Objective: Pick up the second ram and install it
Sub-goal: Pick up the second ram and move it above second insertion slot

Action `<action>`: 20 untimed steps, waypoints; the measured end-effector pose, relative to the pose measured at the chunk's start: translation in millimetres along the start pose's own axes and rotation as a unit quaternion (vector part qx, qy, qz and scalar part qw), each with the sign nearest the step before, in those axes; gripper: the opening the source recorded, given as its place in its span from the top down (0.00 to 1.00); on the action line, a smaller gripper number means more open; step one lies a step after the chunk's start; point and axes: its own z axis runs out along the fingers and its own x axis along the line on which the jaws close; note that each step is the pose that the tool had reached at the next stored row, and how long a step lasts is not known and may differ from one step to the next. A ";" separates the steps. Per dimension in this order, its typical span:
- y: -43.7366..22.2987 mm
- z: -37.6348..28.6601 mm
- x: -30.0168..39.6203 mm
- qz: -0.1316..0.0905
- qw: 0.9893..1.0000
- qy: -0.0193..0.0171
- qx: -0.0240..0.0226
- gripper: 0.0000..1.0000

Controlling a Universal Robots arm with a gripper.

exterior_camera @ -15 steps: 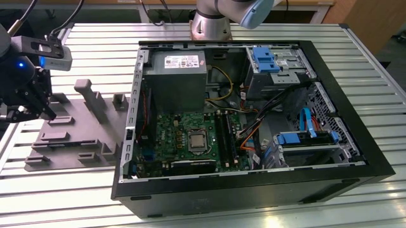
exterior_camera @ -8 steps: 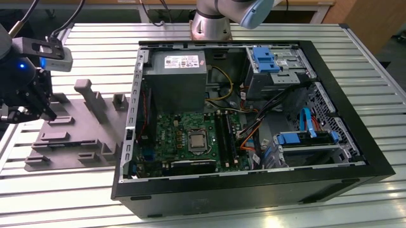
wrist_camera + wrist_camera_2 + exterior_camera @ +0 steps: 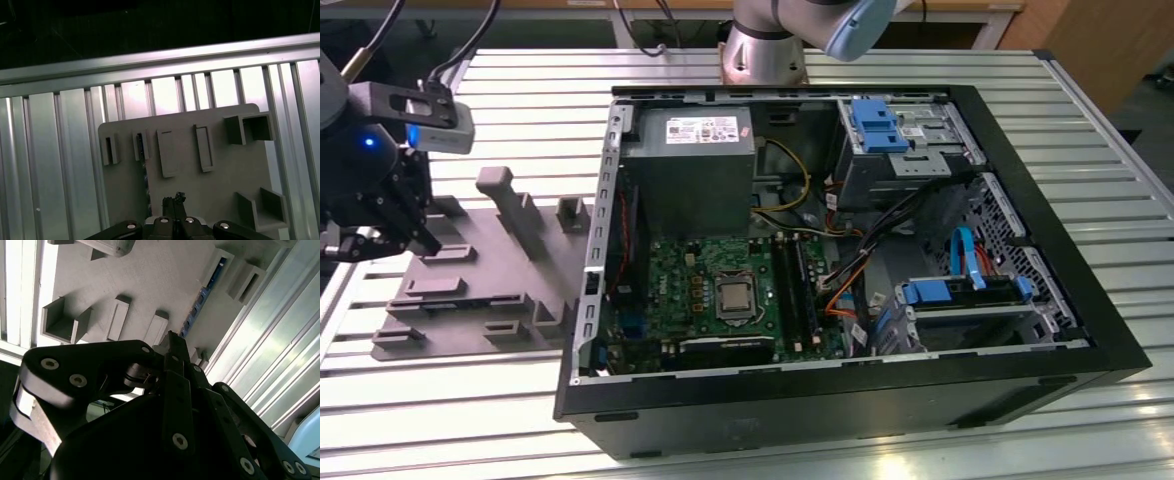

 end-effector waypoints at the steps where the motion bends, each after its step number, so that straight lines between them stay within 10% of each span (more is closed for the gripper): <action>1: 0.0 0.4 0.0 0.000 1.000 0.000 0.000 0.89; 20: -0.4 7.5 0.3 0.000 1.000 0.000 0.000 0.89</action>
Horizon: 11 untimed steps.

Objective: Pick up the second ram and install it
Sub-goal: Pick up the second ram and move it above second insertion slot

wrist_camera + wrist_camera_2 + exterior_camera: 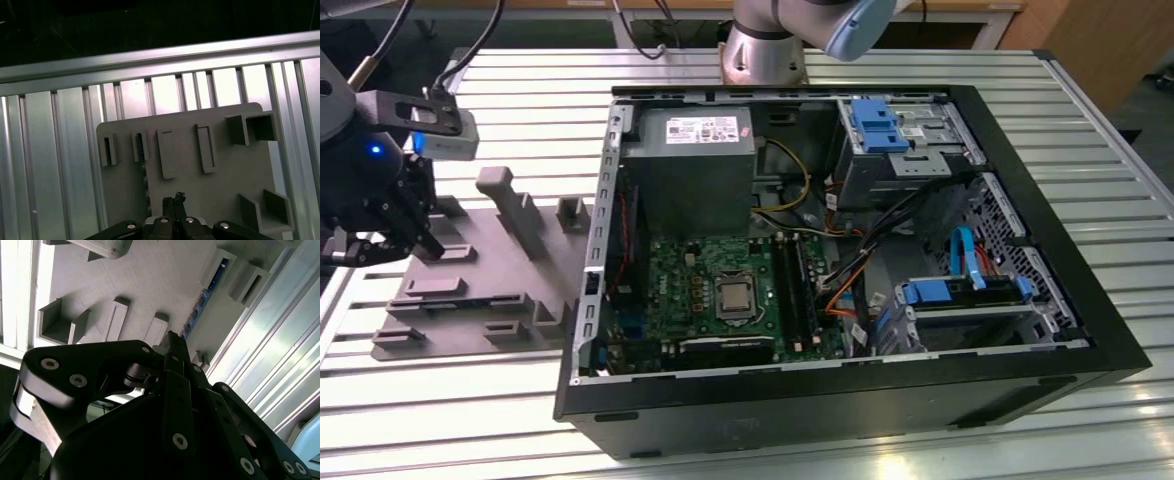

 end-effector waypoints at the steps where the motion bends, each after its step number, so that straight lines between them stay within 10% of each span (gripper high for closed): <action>1: 0.0 0.5 0.1 0.000 1.000 0.000 0.000 0.89; 11: -0.5 3.9 1.9 0.000 1.000 0.000 0.000 0.89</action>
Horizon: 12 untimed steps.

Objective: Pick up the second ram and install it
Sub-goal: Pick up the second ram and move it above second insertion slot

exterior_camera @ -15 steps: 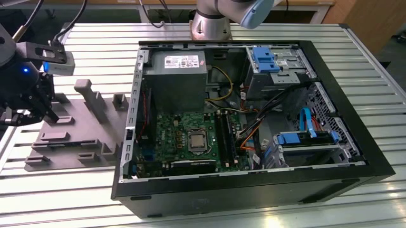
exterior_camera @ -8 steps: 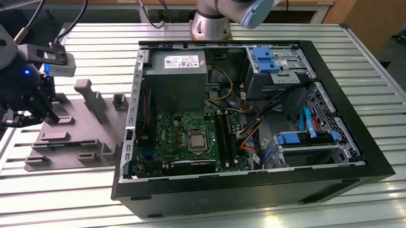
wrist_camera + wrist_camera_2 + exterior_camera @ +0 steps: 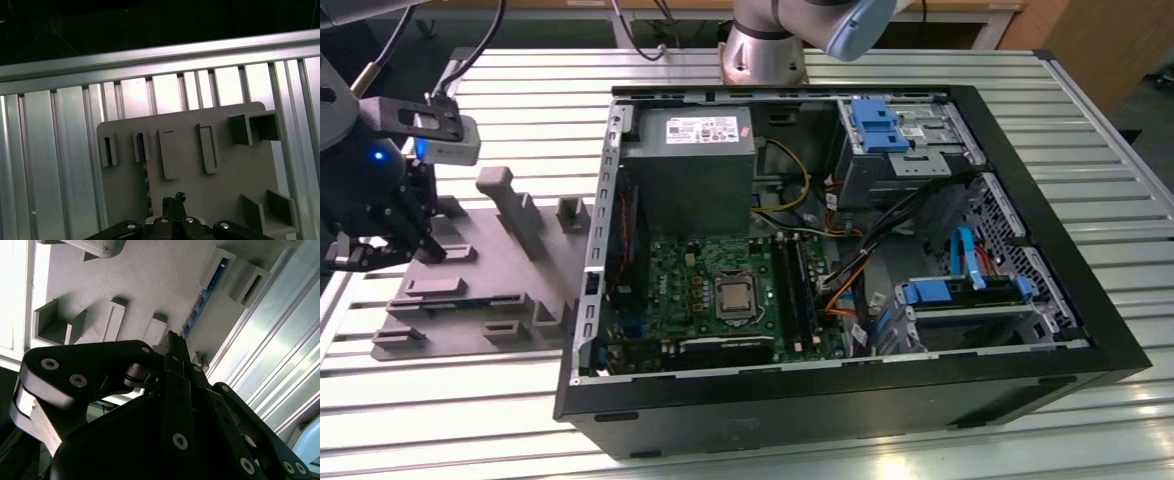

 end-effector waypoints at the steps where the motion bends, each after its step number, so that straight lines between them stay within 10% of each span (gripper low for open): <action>1: 0.0 0.2 0.2 0.000 1.000 0.000 0.000 0.89; 12: -0.5 2.2 3.0 0.000 1.000 0.000 0.000 0.89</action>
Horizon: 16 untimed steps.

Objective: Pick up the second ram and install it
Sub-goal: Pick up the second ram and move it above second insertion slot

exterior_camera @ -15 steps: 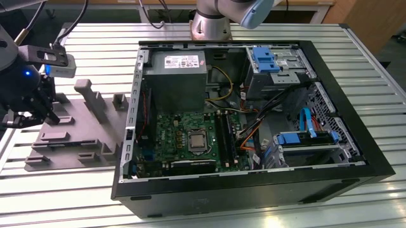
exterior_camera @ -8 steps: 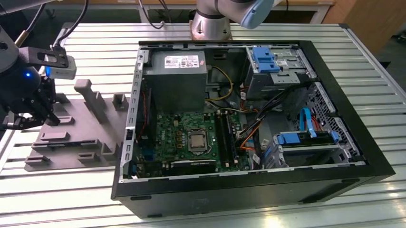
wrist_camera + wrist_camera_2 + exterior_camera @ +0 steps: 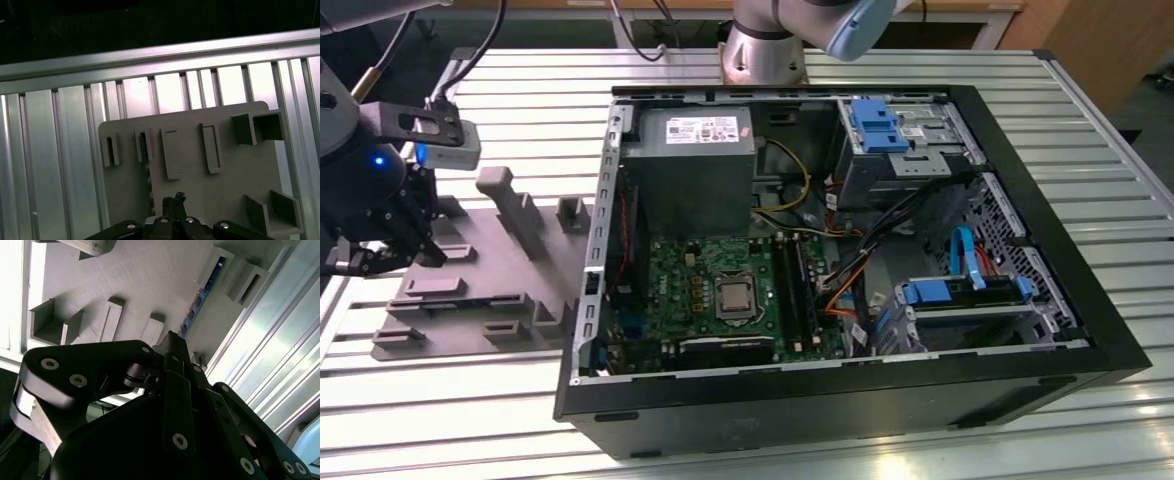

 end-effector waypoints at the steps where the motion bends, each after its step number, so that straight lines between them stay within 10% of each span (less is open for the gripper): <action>1: 0.0 0.2 0.3 0.000 1.000 0.000 0.000 0.89; 16: -0.7 2.8 4.0 0.000 1.000 0.000 0.000 0.89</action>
